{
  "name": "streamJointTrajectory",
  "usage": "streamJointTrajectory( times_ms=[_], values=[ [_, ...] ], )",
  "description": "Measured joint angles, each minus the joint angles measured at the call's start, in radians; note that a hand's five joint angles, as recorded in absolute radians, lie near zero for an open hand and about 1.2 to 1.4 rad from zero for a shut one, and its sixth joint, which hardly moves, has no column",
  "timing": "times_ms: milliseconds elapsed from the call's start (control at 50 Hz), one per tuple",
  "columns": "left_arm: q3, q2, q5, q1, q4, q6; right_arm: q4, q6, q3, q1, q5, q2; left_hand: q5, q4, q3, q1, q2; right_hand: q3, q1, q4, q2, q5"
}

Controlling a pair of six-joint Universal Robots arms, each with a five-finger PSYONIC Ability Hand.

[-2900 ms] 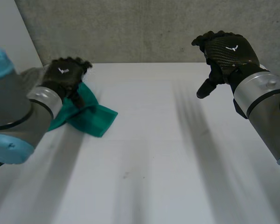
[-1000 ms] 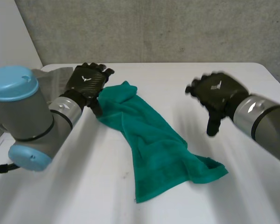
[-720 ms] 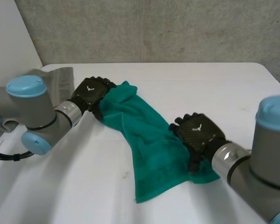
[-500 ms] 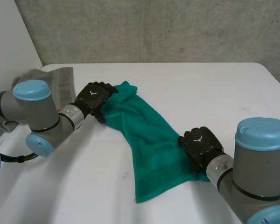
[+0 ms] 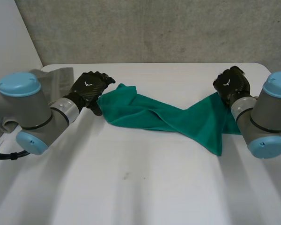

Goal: Fold the laundry.

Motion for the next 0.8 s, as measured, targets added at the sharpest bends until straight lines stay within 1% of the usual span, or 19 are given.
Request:
streamJointTrajectory(
  times_ms=[40,60,80,100,160,180,200,220,280,320,360,380,420,460,500,560,660,760,800],
  values=[
    [0.002,-0.005,0.000,-0.002,0.006,0.002,0.007,0.004,-0.014,0.001,-0.003,0.009,0.000,0.000,0.000,0.000,0.000,0.000,0.000,0.000,0.000,0.000],
    [0.008,-0.017,-0.001,-0.005,0.021,0.010,0.023,0.016,-0.036,0.002,-0.008,0.020,0.000,0.000,0.000,0.000,0.000,-0.177,-0.111,-0.180,-0.182,-0.173],
    [0.011,-0.021,-0.001,-0.006,0.025,0.014,0.041,0.033,-0.049,0.004,-0.010,0.021,0.000,0.000,0.000,0.000,0.000,-0.271,-0.150,-0.267,-0.254,-0.257],
    [0.017,-0.029,-0.001,-0.007,0.030,0.022,0.058,0.054,-0.054,0.005,-0.011,0.014,0.000,0.000,0.000,0.000,0.000,-0.287,-0.150,-0.273,-0.264,-0.270],
    [0.033,-0.052,0.000,-0.009,0.038,0.043,0.115,0.137,-0.052,0.008,-0.011,-0.035,0.000,0.000,0.000,0.000,0.000,-0.287,-0.150,-0.273,-0.264,-0.269],
    [0.033,-0.052,0.000,-0.009,0.038,0.043,0.115,0.137,-0.052,0.008,-0.011,-0.035,0.000,0.000,0.000,0.000,0.000,-0.287,-0.150,-0.273,-0.264,-0.269],
    [0.042,-0.063,0.002,-0.009,0.040,0.054,0.150,0.195,-0.044,0.009,-0.011,-0.072,0.000,0.000,0.000,0.000,0.000,-0.287,-0.150,-0.273,-0.264,-0.269],
    [0.045,-0.066,0.002,-0.009,0.040,0.057,0.159,0.210,-0.042,0.009,-0.011,-0.081,0.000,0.000,0.000,0.000,0.000,-0.287,-0.150,-0.273,-0.264,-0.269],
    [0.067,-0.094,0.007,-0.008,0.041,0.090,0.277,0.383,-0.022,0.011,-0.014,-0.168,0.002,0.001,0.001,0.000,0.002,-0.287,-0.150,-0.273,-0.264,-0.269],
    [0.077,-0.107,0.008,-0.007,0.040,0.108,0.331,0.448,-0.018,0.012,-0.015,-0.189,0.003,0.001,0.001,0.000,0.002,-0.287,-0.150,-0.273,-0.264,-0.269],
    [0.089,-0.121,0.009,-0.005,0.040,0.131,0.404,0.530,-0.013,0.015,-0.018,-0.206,0.004,0.002,0.001,0.000,0.002,-0.287,-0.150,-0.273,-0.264,-0.269],
    [0.089,-0.121,0.009,-0.005,0.040,0.131,0.404,0.530,-0.013,0.015,-0.018,-0.206,0.004,0.002,0.001,0.000,0.002,-0.287,-0.150,-0.273,-0.264,-0.269],
    [0.099,-0.133,0.010,-0.002,0.040,0.150,0.453,0.580,-0.010,0.019,-0.021,-0.210,0.004,0.002,0.001,0.000,0.002,-0.287,-0.150,-0.273,-0.264,-0.269],
    [0.116,-0.154,0.011,0.003,0.039,0.181,0.536,0.663,0.005,0.037,-0.023,-0.202,0.004,0.002,0.001,0.000,0.002,-0.287,-0.150,-0.273,-0.264,-0.269],
    [0.119,-0.161,0.012,0.005,0.039,0.189,0.551,0.686,0.019,0.047,-0.022,-0.193,0.004,0.002,0.001,0.000,0.002,-0.287,-0.150,-0.273,-0.264,-0.269],
    [0.118,-0.166,0.014,0.007,0.038,0.195,0.526,0.701,0.052,0.060,-0.018,-0.172,0.004,0.002,0.001,0.000,0.002,-0.287,-0.150,-0.273,-0.264,-0.269],
    [0.098,-0.156,0.015,0.005,0.038,0.193,0.401,0.701,0.111,0.069,-0.011,-0.126,0.004,0.002,0.001,0.000,0.002,-0.287,-0.150,-0.273,-0.264,-0.269],
    [0.082,-0.139,0.014,0.004,0.037,0.191,0.333,0.697,0.120,0.070,-0.009,-0.085,0.004,0.002,0.001,0.000,0.002,-0.287,-0.150,-0.273,-0.264,-0.268],
    [0.067,-0.121,0.014,0.003,0.037,0.190,0.289,0.695,0.108,0.070,-0.008,-0.042,0.004,0.002,0.001,0.000,0.002,-0.287,-0.150,-0.273,-0.264,-0.268]
  ],
)
